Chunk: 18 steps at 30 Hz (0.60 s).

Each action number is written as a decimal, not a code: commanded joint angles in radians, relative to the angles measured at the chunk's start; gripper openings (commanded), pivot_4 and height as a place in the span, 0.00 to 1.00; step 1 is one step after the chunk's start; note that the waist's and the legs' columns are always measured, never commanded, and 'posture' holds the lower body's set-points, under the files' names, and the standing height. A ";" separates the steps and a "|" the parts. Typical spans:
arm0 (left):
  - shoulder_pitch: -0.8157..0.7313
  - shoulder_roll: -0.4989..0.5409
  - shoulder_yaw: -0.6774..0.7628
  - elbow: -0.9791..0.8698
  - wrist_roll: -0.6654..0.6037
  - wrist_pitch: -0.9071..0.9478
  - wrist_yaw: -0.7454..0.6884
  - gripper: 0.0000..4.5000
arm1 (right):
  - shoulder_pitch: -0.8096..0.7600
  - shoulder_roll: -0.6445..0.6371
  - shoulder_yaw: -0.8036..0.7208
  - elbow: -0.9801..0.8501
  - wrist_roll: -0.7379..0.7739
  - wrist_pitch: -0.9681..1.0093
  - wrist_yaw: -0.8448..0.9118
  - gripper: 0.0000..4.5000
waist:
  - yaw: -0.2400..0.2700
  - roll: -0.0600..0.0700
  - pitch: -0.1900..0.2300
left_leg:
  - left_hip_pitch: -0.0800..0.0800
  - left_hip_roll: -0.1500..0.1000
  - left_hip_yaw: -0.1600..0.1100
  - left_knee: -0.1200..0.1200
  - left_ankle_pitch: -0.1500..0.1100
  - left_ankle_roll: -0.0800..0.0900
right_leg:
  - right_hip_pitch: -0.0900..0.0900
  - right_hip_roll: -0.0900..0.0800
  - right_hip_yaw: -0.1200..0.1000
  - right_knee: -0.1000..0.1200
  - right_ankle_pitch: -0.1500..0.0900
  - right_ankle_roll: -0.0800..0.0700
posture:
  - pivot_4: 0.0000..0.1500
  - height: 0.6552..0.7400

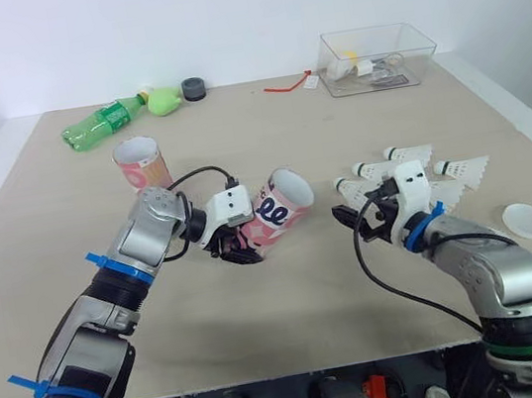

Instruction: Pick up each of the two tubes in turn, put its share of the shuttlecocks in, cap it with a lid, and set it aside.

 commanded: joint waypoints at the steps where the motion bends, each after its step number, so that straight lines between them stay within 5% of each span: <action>1: -0.007 0.004 -0.006 -0.015 0.005 -0.017 0.001 0.72 | -0.031 0.026 -0.010 0.014 -0.004 -0.042 -0.017 0.99 | 0.000 0.000 0.000 | 0.000 0.000 0.000 0.000 0.000 0.000 | 0.000 0.000 0.000 0.000 0.000 0.000 | 1.00 1.00; 4: 0.001 0.010 -0.003 -0.025 0.004 -0.011 0.001 0.72 | -0.056 0.033 0.000 0.058 -0.034 -0.072 -0.037 0.81 | 0.000 0.000 0.000 | 0.000 0.000 0.000 0.000 0.000 0.000 | 0.000 0.000 0.000 0.000 0.000 0.000 | 1.00 1.00; 11: 0.006 0.007 -0.002 -0.031 0.002 -0.006 0.006 0.72 | -0.071 0.033 0.007 0.104 -0.052 -0.101 -0.027 0.02 | -0.001 0.000 0.000 | 0.000 0.000 0.000 0.000 0.000 0.000 | 0.000 0.000 0.000 0.000 0.000 0.000 | 1.00 1.00; 18: 0.000 -0.001 -0.001 -0.018 0.000 -0.014 0.011 0.72 | -0.073 -0.023 0.030 0.075 -0.073 -0.152 0.051 0.02 | 0.000 0.000 0.000 | 0.000 0.000 0.000 0.000 0.000 0.000 | 0.000 0.000 0.000 0.000 0.000 0.000 | 1.00 1.00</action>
